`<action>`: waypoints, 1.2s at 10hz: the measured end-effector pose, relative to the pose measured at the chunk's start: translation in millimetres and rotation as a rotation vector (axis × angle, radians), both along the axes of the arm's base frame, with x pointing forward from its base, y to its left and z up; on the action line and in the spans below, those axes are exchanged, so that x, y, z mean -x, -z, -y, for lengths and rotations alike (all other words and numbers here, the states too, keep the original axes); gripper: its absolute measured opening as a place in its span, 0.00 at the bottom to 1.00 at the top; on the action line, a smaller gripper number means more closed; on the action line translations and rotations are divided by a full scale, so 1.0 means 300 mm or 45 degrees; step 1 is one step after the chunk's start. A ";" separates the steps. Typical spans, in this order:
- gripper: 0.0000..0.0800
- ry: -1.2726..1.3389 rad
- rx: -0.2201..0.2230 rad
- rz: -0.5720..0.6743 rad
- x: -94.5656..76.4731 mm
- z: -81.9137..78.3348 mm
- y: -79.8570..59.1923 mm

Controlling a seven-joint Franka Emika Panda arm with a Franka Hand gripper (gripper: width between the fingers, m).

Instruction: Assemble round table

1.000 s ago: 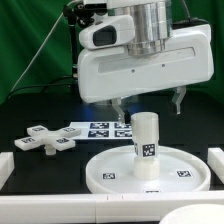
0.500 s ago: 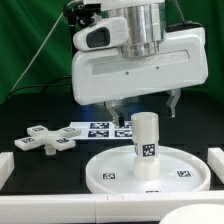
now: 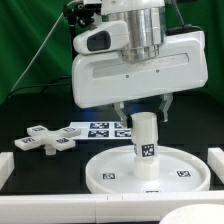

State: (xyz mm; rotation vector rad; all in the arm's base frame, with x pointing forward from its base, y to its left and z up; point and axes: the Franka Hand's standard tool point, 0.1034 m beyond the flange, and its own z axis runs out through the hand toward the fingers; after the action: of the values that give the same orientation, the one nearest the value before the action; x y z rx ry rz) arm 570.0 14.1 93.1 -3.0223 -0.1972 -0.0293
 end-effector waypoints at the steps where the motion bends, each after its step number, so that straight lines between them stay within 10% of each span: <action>1: 0.51 0.009 -0.001 -0.001 0.000 -0.001 0.000; 12: 0.51 1.228 -0.109 -0.133 0.008 -0.025 0.010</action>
Offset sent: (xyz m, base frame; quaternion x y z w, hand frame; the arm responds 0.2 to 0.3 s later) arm -0.0048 0.0063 0.0007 0.0158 0.0142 0.3224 0.9463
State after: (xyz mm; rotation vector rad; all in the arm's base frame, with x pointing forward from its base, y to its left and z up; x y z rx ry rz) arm 567.6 21.5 90.1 -2.7027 1.2121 0.0379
